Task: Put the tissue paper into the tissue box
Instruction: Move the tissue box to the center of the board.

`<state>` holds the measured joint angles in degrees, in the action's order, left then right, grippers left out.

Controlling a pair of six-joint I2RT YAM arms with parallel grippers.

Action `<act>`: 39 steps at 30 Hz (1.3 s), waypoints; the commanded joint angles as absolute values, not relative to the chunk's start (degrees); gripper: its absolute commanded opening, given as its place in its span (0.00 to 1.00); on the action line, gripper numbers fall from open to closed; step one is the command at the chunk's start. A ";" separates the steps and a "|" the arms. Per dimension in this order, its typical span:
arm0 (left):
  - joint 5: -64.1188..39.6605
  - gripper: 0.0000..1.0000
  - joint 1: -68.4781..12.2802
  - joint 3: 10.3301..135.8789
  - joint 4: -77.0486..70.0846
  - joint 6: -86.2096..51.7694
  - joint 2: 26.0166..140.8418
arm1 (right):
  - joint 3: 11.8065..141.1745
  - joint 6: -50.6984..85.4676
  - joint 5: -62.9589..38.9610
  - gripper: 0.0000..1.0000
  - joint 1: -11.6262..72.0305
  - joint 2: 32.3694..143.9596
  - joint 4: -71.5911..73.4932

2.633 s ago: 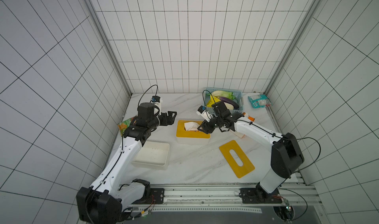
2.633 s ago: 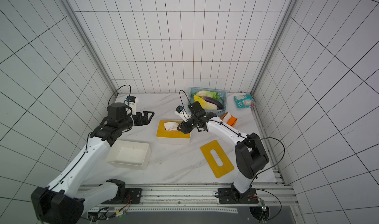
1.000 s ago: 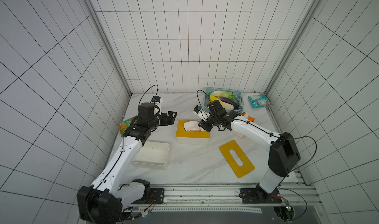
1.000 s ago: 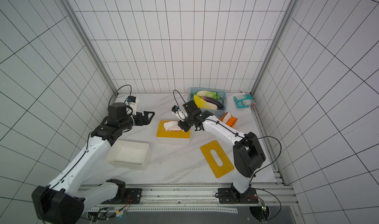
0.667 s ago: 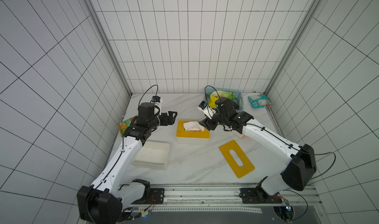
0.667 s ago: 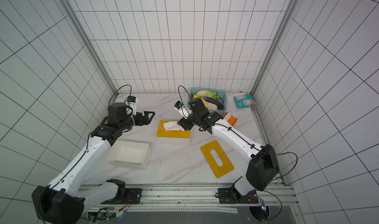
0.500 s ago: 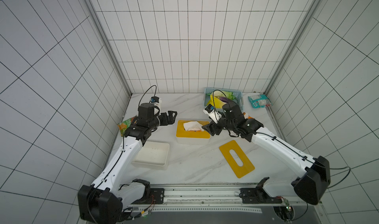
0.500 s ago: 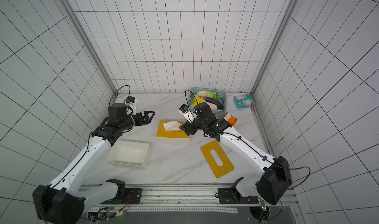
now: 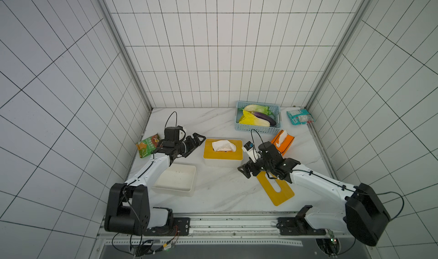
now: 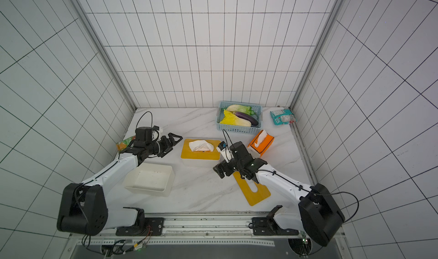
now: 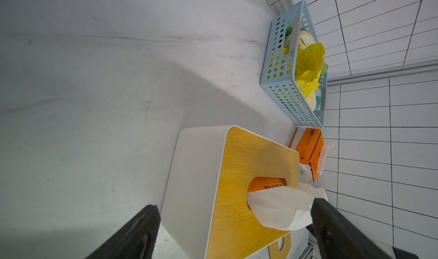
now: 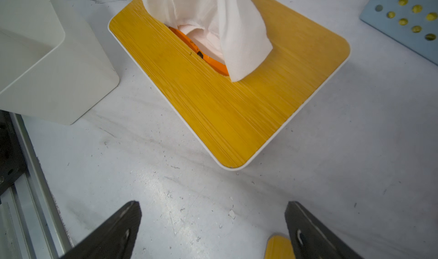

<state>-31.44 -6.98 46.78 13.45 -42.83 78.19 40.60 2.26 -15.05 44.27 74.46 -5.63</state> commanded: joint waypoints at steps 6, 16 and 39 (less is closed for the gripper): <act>-34.13 0.98 -10.28 46.85 4.48 -47.11 84.80 | 42.34 5.01 -12.53 0.98 44.47 84.33 5.56; -38.22 0.98 -9.00 51.92 -5.01 -53.24 93.49 | 53.21 5.31 -12.04 0.97 43.99 97.17 10.62; -33.04 0.98 -3.52 67.95 -2.07 -53.09 106.31 | 82.19 2.67 -13.97 0.97 39.64 117.86 3.80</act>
